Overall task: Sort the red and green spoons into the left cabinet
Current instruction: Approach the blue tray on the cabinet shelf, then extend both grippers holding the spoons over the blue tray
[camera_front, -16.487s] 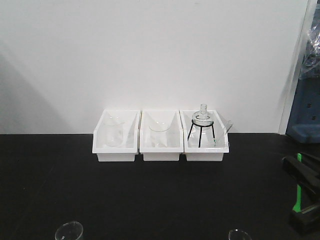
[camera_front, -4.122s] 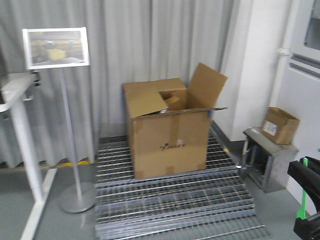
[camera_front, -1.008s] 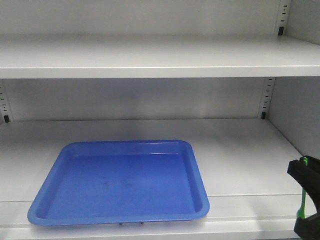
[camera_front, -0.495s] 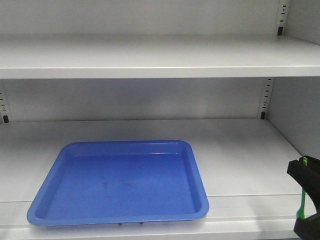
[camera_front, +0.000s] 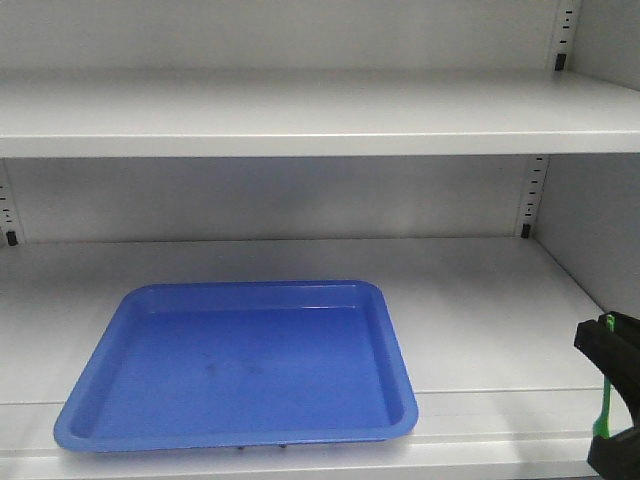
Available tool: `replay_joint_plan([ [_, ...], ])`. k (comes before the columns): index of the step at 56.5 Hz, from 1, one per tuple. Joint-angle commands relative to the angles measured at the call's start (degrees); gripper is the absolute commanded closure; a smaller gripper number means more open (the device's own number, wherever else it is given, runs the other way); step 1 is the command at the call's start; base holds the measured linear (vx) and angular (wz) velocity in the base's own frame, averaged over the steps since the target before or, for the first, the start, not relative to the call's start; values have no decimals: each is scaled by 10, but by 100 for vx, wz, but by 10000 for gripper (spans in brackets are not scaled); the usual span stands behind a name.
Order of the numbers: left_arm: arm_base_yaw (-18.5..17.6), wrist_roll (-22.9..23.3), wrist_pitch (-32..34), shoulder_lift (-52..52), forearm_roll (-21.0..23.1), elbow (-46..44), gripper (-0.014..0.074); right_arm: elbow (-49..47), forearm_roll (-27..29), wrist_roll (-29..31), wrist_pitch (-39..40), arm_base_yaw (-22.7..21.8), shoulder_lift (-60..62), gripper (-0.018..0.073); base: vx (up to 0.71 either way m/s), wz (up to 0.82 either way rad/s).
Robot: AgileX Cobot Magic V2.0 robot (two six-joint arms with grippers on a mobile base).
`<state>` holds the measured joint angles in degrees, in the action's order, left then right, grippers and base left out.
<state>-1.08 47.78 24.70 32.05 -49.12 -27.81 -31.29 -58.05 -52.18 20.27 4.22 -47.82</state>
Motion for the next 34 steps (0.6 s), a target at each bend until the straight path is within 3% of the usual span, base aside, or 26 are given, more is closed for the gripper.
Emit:
replay_joint_plan([
  [1, -1, 5, 31, 0, 18, -17, 566, -17, 10, 1, 29, -2, 6, 565, 0, 0],
  [9, -1, 7, 46, 10, 25, -17, 566, -17, 10, 3, 53, -2, 0, 565, 0, 0],
  [22, -1, 8, 141, 89, 28, -37, 566, -38, 10, 15, 135, 0, -76, 565, 0, 0],
  [34, -4, 73, 174, 190, 27, -94, 566, -131, 10, -2, 179, 20, -182, 562, 0, 0],
])
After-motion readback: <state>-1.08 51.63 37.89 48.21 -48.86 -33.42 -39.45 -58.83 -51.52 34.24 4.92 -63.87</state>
